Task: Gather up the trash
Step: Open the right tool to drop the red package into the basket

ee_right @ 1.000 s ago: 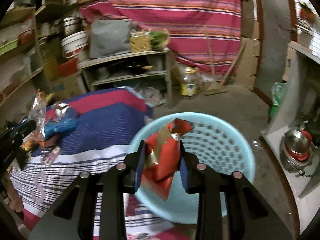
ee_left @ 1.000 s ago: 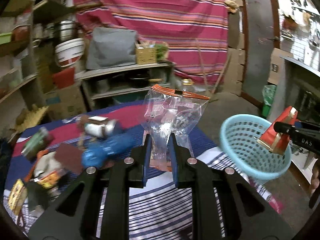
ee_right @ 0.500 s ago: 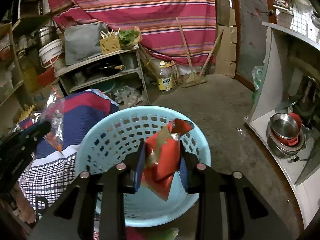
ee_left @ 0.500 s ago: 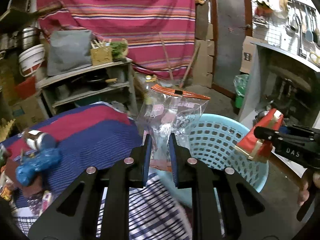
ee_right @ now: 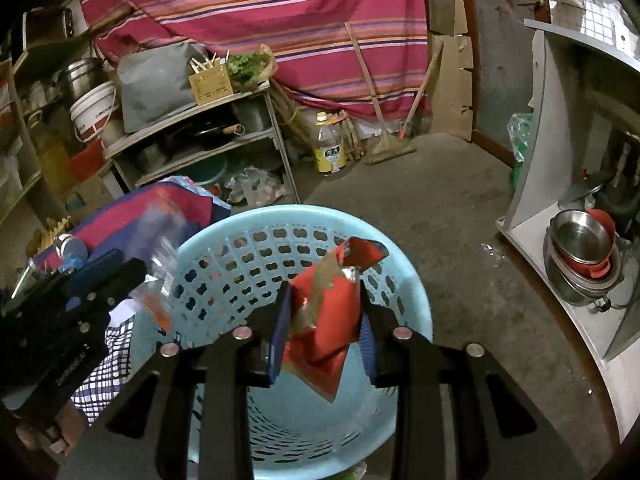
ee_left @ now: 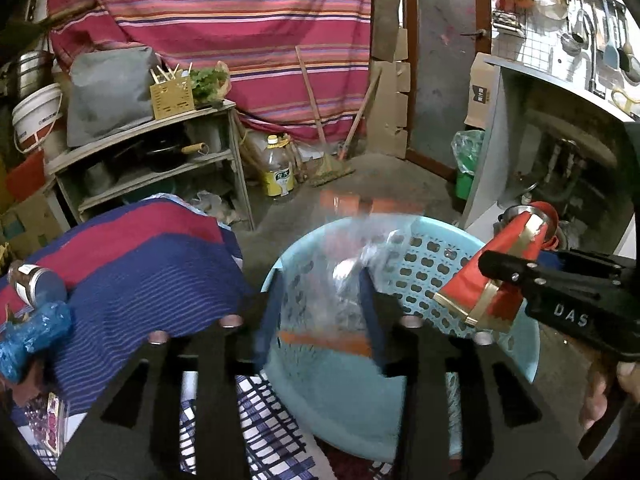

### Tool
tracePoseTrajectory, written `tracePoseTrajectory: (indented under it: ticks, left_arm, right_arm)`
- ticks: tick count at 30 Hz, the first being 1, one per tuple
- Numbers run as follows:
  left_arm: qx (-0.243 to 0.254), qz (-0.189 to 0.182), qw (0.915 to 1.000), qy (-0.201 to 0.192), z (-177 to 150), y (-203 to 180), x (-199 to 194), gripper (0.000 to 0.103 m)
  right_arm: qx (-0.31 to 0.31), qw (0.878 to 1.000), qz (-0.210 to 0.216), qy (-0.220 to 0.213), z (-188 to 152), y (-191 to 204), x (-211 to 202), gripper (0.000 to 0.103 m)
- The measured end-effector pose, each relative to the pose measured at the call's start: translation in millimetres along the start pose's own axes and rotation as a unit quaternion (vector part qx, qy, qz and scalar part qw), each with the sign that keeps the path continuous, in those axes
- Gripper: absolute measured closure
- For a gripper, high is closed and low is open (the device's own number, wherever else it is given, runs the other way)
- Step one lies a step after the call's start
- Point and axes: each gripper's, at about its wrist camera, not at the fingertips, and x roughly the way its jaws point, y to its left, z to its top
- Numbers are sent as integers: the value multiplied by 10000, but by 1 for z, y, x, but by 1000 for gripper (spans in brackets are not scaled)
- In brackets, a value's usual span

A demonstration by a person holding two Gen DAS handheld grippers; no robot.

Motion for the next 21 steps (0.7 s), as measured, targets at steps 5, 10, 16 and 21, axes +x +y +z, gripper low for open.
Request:
tracePoseTrajectory:
  ticks: [5,10,16,21]
  left_arm:
    - [51,202,9997,-102,-5,8,-8,43]
    - [-104,440,9986,-290,-7,28,-27,18]
    - [-237,778,9959,-408,-9,55,-49,10]
    - [-334,1046,9925,-536,-10,78,-72,8]
  right_arm:
    - [-10,10000,6,74,-5,6,5,72]
    - [-89,9999,-25,119,-7,15,9,72]
    - [-85,9998,-156,72,-6,23,7,59]
    - [-69,9988,-478,-2,-7,28,3,29]
